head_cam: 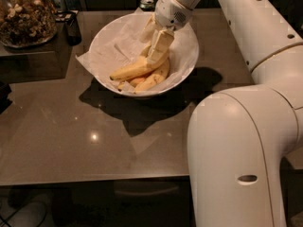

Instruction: Pick banana from white bowl

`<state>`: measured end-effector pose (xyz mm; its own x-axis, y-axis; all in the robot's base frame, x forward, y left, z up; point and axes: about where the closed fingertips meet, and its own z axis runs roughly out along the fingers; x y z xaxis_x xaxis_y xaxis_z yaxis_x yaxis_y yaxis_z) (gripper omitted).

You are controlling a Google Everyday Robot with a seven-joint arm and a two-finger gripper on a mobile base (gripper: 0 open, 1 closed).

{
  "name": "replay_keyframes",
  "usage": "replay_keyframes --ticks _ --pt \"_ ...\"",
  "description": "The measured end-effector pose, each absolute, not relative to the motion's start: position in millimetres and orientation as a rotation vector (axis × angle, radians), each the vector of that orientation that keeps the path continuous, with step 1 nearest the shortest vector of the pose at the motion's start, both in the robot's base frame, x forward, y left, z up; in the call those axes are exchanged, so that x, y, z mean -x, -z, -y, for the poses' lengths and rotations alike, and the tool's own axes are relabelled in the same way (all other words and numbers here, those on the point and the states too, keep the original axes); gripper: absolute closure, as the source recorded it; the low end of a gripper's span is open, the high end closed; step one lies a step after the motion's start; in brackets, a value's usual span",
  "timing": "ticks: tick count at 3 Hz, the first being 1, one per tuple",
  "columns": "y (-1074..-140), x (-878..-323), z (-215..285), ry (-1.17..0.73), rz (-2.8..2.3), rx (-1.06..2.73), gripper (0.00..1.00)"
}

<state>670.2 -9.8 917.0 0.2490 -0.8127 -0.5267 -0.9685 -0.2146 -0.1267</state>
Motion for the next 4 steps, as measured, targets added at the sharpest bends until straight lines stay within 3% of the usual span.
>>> replay_keyframes --ticks 4 --pt "-912 -655 20 -0.623 -1.646 2.045 0.36"
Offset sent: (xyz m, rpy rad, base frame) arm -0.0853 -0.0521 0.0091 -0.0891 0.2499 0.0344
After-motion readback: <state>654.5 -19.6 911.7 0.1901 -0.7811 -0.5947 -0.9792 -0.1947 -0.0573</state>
